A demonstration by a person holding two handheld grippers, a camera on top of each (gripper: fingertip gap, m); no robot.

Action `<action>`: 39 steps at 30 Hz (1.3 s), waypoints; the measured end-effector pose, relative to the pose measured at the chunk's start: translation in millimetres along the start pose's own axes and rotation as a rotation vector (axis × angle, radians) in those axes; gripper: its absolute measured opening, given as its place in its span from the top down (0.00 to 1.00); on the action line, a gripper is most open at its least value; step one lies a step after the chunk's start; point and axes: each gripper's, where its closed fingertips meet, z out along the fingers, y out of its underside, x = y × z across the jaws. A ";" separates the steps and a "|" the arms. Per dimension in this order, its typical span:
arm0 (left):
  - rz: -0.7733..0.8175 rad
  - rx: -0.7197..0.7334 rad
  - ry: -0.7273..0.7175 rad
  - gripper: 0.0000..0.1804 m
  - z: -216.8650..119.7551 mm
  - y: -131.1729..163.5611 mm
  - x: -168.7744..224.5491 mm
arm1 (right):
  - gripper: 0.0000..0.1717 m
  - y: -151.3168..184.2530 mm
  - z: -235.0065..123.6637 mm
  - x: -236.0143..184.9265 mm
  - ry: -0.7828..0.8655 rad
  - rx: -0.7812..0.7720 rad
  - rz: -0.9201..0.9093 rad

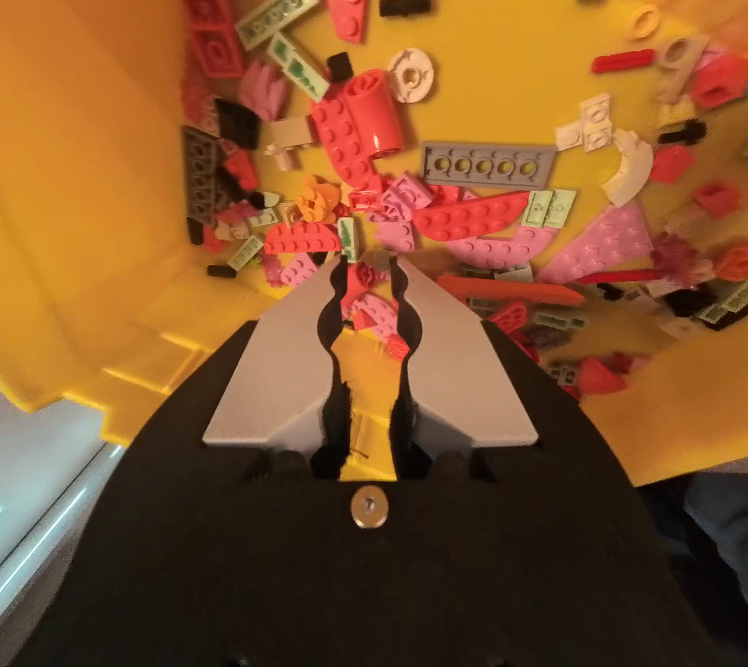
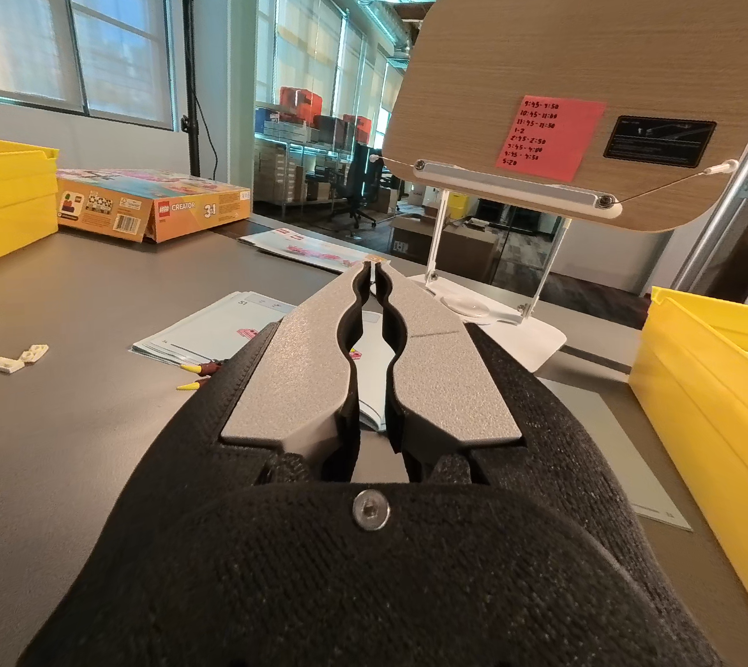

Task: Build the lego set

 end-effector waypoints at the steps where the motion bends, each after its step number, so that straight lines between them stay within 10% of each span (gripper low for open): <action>1: -0.007 0.011 0.007 0.89 -1.7 -1.1 0.7 | 1.00 0.2 0.2 -0.3 -0.002 -0.001 0.000; 19: -0.081 0.107 0.238 0.97 -6.8 -8.1 20.6 | 1.00 0.7 1.2 -3.2 -0.015 -0.006 -0.004; 39: 0.320 0.089 0.187 0.92 6.5 6.2 4.3 | 1.00 1.2 2.1 -6.2 -0.031 -0.010 -0.004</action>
